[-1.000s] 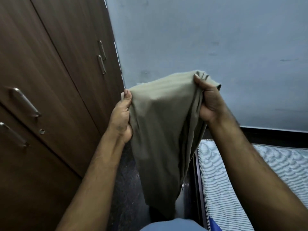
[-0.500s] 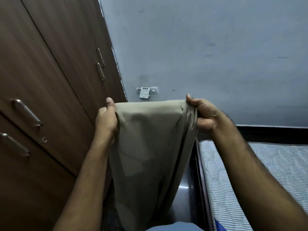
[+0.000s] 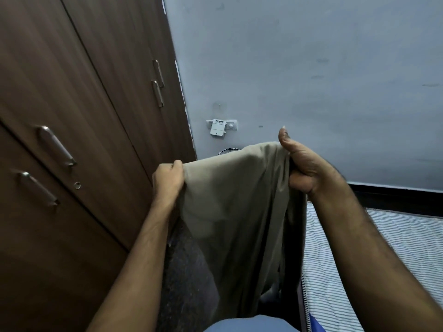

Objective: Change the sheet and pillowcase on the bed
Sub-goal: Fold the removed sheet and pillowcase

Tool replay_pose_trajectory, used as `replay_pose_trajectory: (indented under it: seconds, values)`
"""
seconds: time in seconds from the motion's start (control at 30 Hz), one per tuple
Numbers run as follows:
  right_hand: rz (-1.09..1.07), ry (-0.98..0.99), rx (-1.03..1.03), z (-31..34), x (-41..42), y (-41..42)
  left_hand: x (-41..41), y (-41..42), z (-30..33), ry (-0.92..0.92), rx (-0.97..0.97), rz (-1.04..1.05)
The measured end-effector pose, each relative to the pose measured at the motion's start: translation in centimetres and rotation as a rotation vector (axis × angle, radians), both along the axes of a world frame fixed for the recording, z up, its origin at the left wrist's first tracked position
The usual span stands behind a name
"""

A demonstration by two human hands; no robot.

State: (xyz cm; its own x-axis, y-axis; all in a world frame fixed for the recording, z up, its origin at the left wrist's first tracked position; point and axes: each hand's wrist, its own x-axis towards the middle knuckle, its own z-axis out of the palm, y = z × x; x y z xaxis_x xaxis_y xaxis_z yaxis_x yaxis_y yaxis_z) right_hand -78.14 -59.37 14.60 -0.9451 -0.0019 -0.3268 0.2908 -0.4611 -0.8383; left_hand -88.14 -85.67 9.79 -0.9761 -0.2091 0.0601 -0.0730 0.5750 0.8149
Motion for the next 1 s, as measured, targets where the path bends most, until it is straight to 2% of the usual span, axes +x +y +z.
replay_pose_trajectory:
  seconds: [0.17, 0.27, 0.37, 0.5, 0.57, 0.63, 0.7, 0.77, 0.9, 1.0]
  values:
    - [-0.039, 0.011, -0.021, 0.2, 0.4, 0.1, -0.1, -0.2, -0.6, 0.034, -0.147, -0.073]
    - [0.017, 0.019, -0.005, 0.4, 1.0, 0.1, -0.5, -0.5, -1.0, 0.042, -0.211, -0.097]
    - [0.074, 0.006, 0.041, 0.5, 1.6, -0.2, -0.9, -0.7, -1.2, 0.037, -0.213, -0.079]
    - [-0.012, -0.067, 0.089, 0.3, 1.2, -0.1, -0.8, -0.3, -1.5, -0.016, -0.147, -0.055]
    - [-0.046, -0.095, 0.122, 0.0, 1.0, -0.1, -0.8, 0.3, -1.7, -0.088, 0.041, -0.008]
    - [-0.072, -0.090, 0.145, -0.2, 1.0, 0.0, -0.7, 1.1, -2.3, -0.265, 0.493, -0.026]
    - [-0.064, -0.048, 0.127, -0.1, 1.3, 0.0, -0.3, 1.6, -3.5, -0.481, 0.797, -0.069]
    - [-0.044, 0.003, 0.078, 0.4, 1.6, 0.1, 0.2, 1.9, -4.7, -0.537, 0.848, -0.112]
    - [0.021, 0.012, 0.026, 0.4, 2.0, 0.4, 0.3, 2.0, -5.6, -0.533, 1.011, -0.133]
    - [0.058, -0.074, 0.051, -0.2, 1.8, 0.2, 0.5, 2.3, -5.2, -0.455, 0.951, -0.142]
